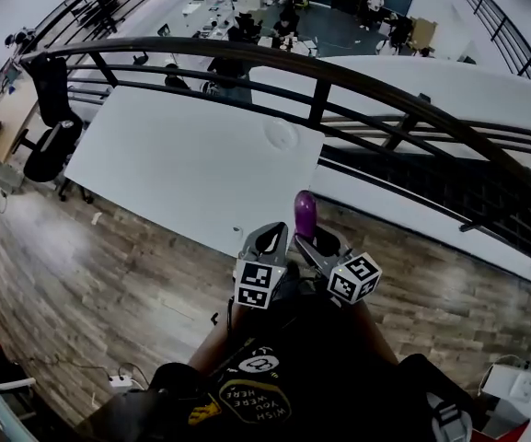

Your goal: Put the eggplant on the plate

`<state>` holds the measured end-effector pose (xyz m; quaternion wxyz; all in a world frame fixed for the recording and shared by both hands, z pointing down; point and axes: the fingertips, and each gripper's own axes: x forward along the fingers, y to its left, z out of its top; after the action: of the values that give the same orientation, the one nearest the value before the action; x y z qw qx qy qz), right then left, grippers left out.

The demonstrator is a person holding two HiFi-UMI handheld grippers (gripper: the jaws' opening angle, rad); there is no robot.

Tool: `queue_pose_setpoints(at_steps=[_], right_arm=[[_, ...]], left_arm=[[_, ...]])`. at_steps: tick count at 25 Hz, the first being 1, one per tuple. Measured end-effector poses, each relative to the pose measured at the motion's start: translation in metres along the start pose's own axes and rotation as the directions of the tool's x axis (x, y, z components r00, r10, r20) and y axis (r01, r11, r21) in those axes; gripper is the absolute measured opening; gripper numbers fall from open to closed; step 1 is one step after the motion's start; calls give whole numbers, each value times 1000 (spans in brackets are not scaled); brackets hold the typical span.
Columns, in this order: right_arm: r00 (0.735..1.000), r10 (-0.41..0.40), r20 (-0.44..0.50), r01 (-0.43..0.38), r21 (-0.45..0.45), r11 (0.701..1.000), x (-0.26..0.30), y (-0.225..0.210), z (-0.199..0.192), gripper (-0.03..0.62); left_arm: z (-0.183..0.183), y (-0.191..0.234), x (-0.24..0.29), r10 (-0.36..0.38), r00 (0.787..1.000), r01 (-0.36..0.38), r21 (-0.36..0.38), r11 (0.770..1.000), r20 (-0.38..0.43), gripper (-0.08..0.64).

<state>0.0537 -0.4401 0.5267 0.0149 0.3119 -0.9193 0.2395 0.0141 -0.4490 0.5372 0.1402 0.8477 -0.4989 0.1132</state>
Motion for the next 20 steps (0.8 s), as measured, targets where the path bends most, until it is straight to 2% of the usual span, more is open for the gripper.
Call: queue_pose_setpoints(at_steps=[6,12,20], right_arm=[[998,51,-38,-50,15,999,28,-47,17,179],[989,118,-90,-116,20,993,54,-85,26,179],[987,81,-140,-82,2,997,113,-154,37,179]], left_arm=[[12,27,52,59,998,-59,0,998,-20,5],[16,51,90,121,992,-122,-37,992,-35,5],[1,112,146,120,988,-126,-62,990,-94,5]])
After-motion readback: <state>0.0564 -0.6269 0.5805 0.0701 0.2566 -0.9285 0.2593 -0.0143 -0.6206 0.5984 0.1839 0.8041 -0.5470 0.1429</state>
